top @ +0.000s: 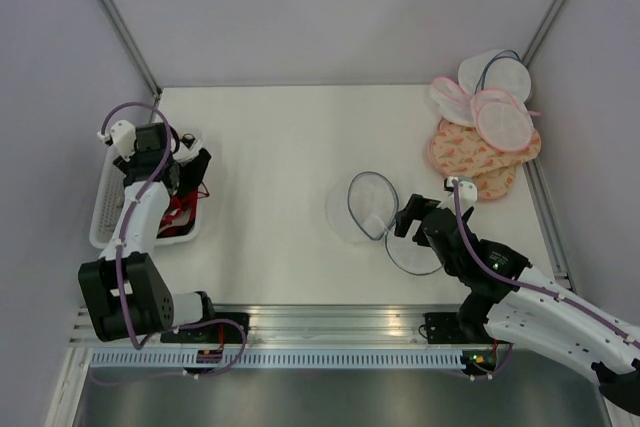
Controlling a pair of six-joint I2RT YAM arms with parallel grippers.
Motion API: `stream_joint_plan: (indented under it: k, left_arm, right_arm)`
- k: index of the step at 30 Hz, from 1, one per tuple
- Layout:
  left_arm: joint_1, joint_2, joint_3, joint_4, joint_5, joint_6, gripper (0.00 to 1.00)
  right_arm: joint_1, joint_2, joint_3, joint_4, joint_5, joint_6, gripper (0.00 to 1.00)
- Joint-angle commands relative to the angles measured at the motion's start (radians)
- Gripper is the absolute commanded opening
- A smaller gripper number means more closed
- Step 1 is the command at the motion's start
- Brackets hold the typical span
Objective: Unzip the laundry bag and remove the bra
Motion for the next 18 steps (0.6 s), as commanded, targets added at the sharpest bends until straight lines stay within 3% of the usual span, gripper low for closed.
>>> stream_joint_plan:
  k: [1,2,3,4,7,12,15,18]
  left_arm:
    - [0.000,-0.137,0.020,-0.065,0.053,-0.127,0.55]
    - [0.000,-0.178,0.017,-0.066,0.059,-0.138,0.67]
    - [-0.001,-0.215,0.011,-0.065,0.077,-0.156,0.89]
    - [-0.001,-0.284,0.011,-0.069,0.090,-0.161,0.98]
    - [-0.007,-0.412,0.010,-0.079,0.156,-0.175,1.00]
    - [-0.069,-0.540,0.002,-0.091,0.407,-0.136,1.00]
    - [-0.194,-0.591,-0.038,-0.083,0.551,-0.115,1.00]
    - [-0.395,-0.616,-0.092,-0.042,0.619,-0.084,1.00]
  right_arm:
    - [0.002,-0.010,-0.003,0.018,-0.015,-0.019,0.98]
    - [0.001,-0.015,-0.006,0.018,-0.017,-0.019,0.98]
    - [0.001,-0.021,-0.009,0.023,-0.017,-0.017,0.98]
    - [0.001,-0.022,-0.016,0.024,-0.020,-0.016,0.98]
    - [0.001,-0.021,-0.020,0.029,-0.024,-0.017,0.98]
    - [0.001,-0.013,-0.003,-0.011,0.041,0.027,0.98]
    - [0.001,0.018,0.028,-0.121,0.156,0.158,0.98]
    - [0.001,0.053,0.066,-0.256,0.230,0.318,0.98]
